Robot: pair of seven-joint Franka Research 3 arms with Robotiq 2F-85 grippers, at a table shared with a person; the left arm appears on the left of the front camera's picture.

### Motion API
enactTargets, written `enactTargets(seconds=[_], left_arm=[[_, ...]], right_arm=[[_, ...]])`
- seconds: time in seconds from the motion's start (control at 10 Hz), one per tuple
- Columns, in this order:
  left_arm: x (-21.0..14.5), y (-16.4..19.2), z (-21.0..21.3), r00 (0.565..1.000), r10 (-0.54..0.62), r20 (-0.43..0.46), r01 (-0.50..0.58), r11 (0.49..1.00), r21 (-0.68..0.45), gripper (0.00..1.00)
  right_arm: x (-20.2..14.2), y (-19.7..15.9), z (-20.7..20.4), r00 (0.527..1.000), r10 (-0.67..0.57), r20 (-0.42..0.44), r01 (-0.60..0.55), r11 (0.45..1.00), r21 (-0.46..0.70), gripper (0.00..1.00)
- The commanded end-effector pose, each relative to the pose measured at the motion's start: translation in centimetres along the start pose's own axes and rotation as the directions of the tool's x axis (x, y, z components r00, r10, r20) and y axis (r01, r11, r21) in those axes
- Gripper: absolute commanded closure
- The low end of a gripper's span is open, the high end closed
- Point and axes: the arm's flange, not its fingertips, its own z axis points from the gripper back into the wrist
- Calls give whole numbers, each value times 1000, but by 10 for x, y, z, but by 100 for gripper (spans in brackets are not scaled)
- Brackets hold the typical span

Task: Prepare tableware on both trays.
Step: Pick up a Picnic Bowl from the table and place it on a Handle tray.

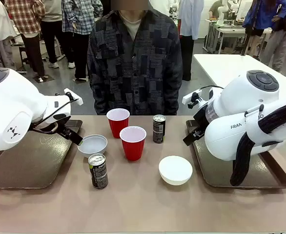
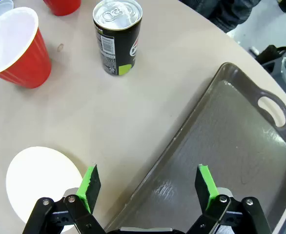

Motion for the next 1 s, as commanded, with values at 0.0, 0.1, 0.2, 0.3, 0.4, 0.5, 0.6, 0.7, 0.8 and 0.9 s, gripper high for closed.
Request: enactTargets(seconds=[0.0, 0.1, 0.2, 0.3, 0.4, 0.5, 0.6, 0.7, 0.8, 0.9], left_arm=[[0, 0, 0, 1000, 0, 0, 0, 1000, 0, 0], [0, 0, 0, 1000, 0, 0, 0, 1000, 0, 0], [0, 0, 0, 1000, 0, 0, 0, 1000, 0, 0], [0, 0, 0, 1000, 0, 0, 0, 1000, 0, 0], [0, 0, 0, 1000, 0, 0, 0, 1000, 0, 0], [0, 0, 0, 1000, 0, 0, 0, 1000, 0, 0], [0, 0, 0, 1000, 0, 0, 0, 1000, 0, 0], [0, 0, 0, 1000, 0, 0, 0, 1000, 0, 0], [0, 0, 0, 1000, 0, 0, 0, 1000, 0, 0], [0, 0, 0, 1000, 0, 0, 0, 1000, 0, 0]], right_arm=[[0, 0, 0, 1000, 0, 0, 0, 1000, 0, 0], [0, 0, 0, 1000, 0, 0, 0, 1000, 0, 0], [0, 0, 0, 1000, 0, 0, 0, 1000, 0, 0], [0, 0, 0, 1000, 0, 0, 0, 1000, 0, 0], [0, 0, 0, 1000, 0, 0, 0, 1000, 0, 0], [0, 0, 0, 1000, 0, 0, 0, 1000, 0, 0], [0, 0, 0, 1000, 0, 0, 0, 1000, 0, 0], [0, 0, 0, 1000, 0, 0, 0, 1000, 0, 0], [0, 0, 0, 1000, 0, 0, 0, 1000, 0, 0], [0, 0, 0, 1000, 0, 0, 0, 1000, 0, 0]])
